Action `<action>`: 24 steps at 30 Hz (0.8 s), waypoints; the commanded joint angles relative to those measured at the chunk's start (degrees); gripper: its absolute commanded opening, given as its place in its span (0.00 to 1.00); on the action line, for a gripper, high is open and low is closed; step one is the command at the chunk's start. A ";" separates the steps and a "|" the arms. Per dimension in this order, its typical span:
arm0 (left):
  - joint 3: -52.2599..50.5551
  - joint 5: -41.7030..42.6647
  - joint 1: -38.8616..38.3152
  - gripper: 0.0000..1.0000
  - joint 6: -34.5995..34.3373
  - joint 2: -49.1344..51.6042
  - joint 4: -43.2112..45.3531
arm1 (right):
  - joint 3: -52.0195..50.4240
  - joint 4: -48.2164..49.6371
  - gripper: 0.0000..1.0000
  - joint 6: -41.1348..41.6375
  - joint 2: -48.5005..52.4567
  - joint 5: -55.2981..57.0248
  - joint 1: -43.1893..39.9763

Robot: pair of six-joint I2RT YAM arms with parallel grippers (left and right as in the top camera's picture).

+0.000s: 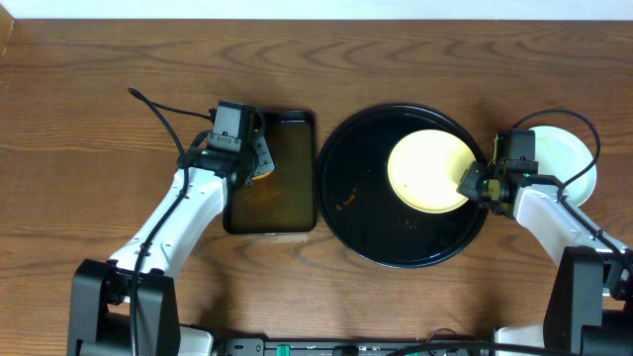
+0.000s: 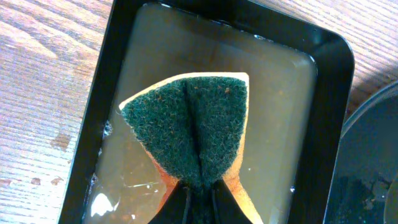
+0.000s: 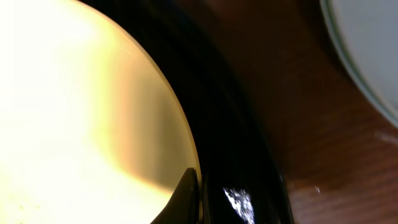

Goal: Clean dirty plates on tray and stack at the side
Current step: 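Slide the yellow plate rightward across the black tray with right gripper, then lift the yellow plate with right gripper and stack it on green plates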

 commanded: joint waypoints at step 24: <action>-0.07 -0.72 0.24 0.08 1.18 -0.11 -0.07 | 0.02 12.59 0.01 -32.79 -21.11 14.51 9.51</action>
